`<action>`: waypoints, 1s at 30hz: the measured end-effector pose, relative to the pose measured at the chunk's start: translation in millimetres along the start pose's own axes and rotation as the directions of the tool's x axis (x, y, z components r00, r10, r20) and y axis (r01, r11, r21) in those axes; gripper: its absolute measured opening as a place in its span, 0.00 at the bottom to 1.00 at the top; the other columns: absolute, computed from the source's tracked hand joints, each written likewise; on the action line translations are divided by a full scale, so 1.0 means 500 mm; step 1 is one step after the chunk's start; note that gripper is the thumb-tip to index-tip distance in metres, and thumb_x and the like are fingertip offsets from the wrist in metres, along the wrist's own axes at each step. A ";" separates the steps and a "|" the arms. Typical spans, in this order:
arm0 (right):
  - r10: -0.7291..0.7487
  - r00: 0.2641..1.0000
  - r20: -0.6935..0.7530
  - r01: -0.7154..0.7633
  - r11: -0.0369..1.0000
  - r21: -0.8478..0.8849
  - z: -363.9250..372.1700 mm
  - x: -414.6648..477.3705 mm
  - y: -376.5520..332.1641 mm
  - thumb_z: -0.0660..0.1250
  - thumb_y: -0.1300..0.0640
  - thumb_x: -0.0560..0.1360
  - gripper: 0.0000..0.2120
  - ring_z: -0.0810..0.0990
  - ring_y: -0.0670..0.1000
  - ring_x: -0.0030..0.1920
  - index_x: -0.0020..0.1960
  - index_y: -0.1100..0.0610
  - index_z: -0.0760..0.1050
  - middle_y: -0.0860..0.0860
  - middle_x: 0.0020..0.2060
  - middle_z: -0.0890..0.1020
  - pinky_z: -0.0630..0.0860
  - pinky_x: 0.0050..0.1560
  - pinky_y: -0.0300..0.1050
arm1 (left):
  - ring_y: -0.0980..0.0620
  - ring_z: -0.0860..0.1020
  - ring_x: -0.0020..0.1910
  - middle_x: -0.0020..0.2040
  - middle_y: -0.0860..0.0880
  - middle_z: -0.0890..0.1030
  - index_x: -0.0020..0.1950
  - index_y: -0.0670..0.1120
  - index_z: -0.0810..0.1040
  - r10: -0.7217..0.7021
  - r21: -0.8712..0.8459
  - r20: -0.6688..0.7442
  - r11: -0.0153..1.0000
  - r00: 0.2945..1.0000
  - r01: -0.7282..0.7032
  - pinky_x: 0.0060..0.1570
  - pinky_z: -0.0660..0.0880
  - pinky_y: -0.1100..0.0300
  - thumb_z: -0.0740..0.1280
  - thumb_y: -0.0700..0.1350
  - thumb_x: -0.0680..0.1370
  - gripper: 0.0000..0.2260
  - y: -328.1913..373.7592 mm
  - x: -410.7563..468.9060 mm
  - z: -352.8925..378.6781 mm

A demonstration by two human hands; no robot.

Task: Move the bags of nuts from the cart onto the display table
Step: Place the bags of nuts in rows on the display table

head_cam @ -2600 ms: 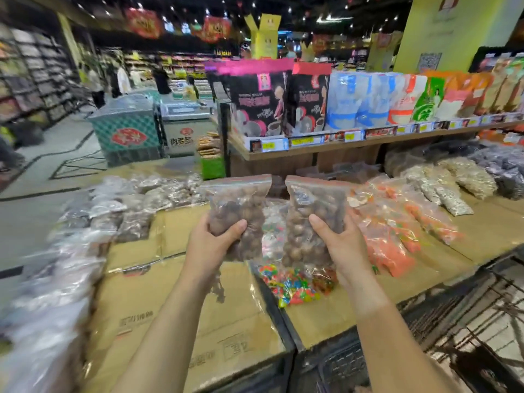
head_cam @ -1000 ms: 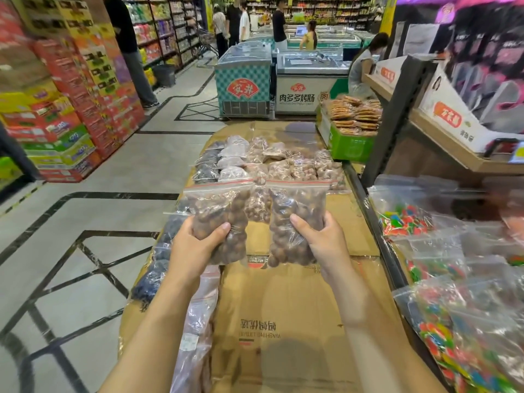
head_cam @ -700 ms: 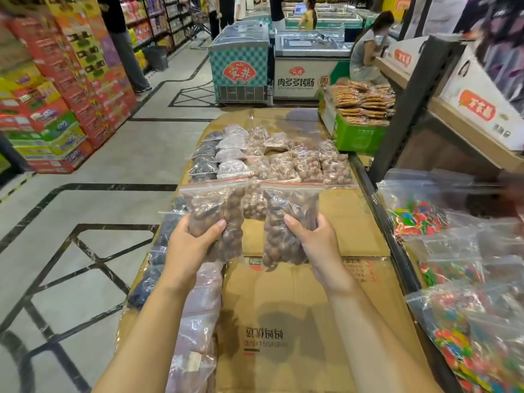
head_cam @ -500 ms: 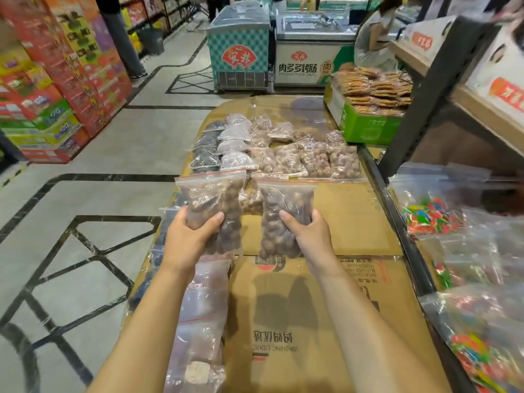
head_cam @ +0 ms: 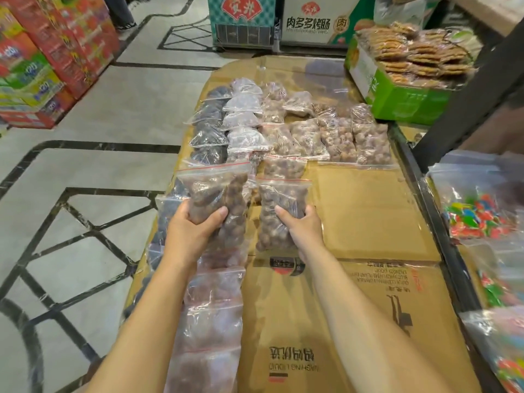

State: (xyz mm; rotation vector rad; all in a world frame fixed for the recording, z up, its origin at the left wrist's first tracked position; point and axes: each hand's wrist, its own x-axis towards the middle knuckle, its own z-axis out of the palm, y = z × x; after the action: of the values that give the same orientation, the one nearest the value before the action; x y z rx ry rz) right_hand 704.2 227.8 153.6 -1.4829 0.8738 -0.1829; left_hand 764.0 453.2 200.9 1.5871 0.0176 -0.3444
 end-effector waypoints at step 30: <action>-0.183 0.949 0.255 0.213 0.972 -0.095 -0.072 -0.127 -0.041 0.72 0.19 0.64 0.37 0.84 0.51 0.64 0.64 0.39 0.77 0.44 0.65 0.82 0.83 0.65 0.61 | 0.47 0.87 0.57 0.55 0.49 0.89 0.63 0.52 0.82 0.030 -0.038 0.112 0.999 0.993 -0.026 0.61 0.82 0.38 0.82 0.49 0.71 0.22 0.011 -0.106 0.103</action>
State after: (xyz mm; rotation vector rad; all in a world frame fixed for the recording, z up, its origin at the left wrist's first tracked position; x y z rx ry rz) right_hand 646.8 235.2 202.3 -1.6677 0.5437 -0.0928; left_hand 704.1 413.1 218.0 1.5287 -0.0846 -0.4093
